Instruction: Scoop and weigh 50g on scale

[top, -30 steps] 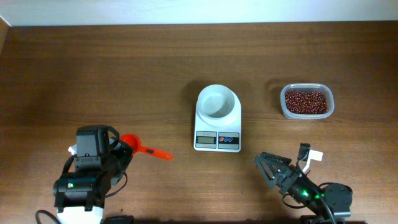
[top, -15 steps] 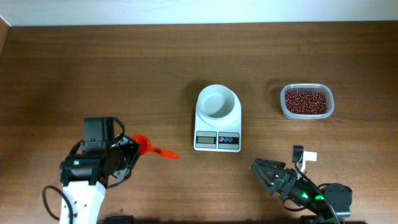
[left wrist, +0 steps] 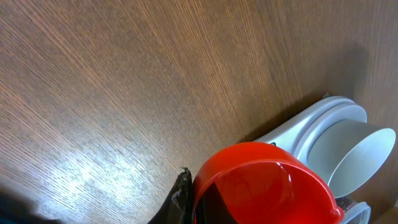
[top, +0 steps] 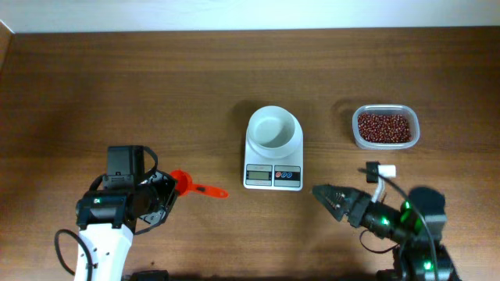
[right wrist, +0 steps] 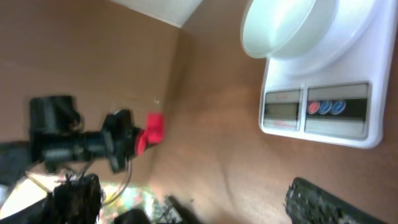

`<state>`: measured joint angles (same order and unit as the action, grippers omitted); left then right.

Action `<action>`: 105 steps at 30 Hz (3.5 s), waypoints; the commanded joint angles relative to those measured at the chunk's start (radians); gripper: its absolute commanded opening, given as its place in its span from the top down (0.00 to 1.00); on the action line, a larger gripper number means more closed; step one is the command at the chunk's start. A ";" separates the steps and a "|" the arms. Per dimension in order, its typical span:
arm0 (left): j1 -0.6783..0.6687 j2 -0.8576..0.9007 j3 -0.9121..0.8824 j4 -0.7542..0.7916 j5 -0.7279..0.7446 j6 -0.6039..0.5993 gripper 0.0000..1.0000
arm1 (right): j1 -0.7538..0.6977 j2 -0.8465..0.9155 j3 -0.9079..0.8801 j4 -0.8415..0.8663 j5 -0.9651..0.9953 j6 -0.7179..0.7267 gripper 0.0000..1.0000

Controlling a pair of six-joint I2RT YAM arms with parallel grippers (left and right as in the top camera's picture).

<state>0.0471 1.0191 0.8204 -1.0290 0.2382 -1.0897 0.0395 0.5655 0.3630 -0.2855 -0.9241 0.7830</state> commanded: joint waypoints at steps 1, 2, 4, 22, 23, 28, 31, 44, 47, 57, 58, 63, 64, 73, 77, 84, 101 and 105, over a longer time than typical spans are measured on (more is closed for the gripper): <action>0.001 0.000 0.013 -0.016 -0.017 -0.017 1.00 | 0.080 0.130 0.151 -0.141 0.002 -0.247 0.04; 0.002 0.000 0.013 -0.018 -0.019 -0.017 1.00 | 0.104 0.156 0.173 -0.166 0.002 -0.267 0.03; 0.001 0.000 0.013 -0.016 -0.025 -0.017 1.00 | 0.164 0.219 0.197 -0.145 0.000 -0.271 0.01; -0.141 0.001 0.013 -0.064 -0.081 -0.210 1.00 | 0.454 0.483 0.197 0.229 0.116 0.027 0.12; -0.153 0.001 0.013 -0.064 -0.080 -0.238 1.00 | 0.475 0.487 0.197 0.269 0.118 0.040 0.12; -0.195 0.001 0.013 -0.059 -0.077 -0.354 1.00 | 0.584 0.513 0.197 0.351 0.241 0.110 0.21; -0.235 0.001 0.013 -0.038 -0.078 -0.383 1.00 | 0.647 0.548 0.197 0.381 0.309 0.203 0.22; -0.342 0.003 0.013 -0.027 -0.078 -0.384 1.00 | 0.707 0.666 0.197 0.539 0.313 0.273 0.48; -0.342 0.003 0.013 -0.027 -0.069 -0.384 1.00 | 0.708 0.666 0.197 0.554 0.320 0.273 0.51; -0.368 0.003 0.013 -0.020 -0.026 -0.404 1.00 | 0.768 0.666 0.197 0.598 0.397 0.273 0.55; -0.377 0.003 0.013 -0.019 -0.026 -0.411 1.00 | 0.768 0.666 0.197 0.598 0.398 0.273 0.56; -0.387 0.010 0.013 -0.019 -0.025 -0.429 1.00 | 0.773 0.666 0.197 0.597 0.395 0.273 0.64; -0.387 0.014 0.013 -0.018 -0.023 -0.429 1.00 | 0.773 0.666 0.197 0.597 0.394 0.273 0.65; -0.388 0.076 0.013 0.036 0.006 -0.428 1.00 | 0.773 0.666 0.197 0.597 0.391 0.273 0.69; -0.388 0.076 0.013 0.047 0.002 -0.404 1.00 | 0.773 0.666 0.197 0.597 0.387 0.272 0.70; -0.388 0.076 0.013 0.047 0.010 -0.329 1.00 | 0.773 0.666 0.197 0.596 0.406 0.264 0.71; -0.388 0.076 0.013 0.050 0.013 -0.228 1.00 | 0.773 0.670 0.197 0.590 0.406 0.242 0.77; -0.388 0.076 0.013 0.056 0.015 -0.218 1.00 | 0.773 0.670 0.197 0.590 0.406 0.242 0.77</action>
<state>-0.3347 1.0885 0.8204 -0.9737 0.2371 -1.3457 0.8021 1.2316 0.5461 0.2916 -0.5171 1.0428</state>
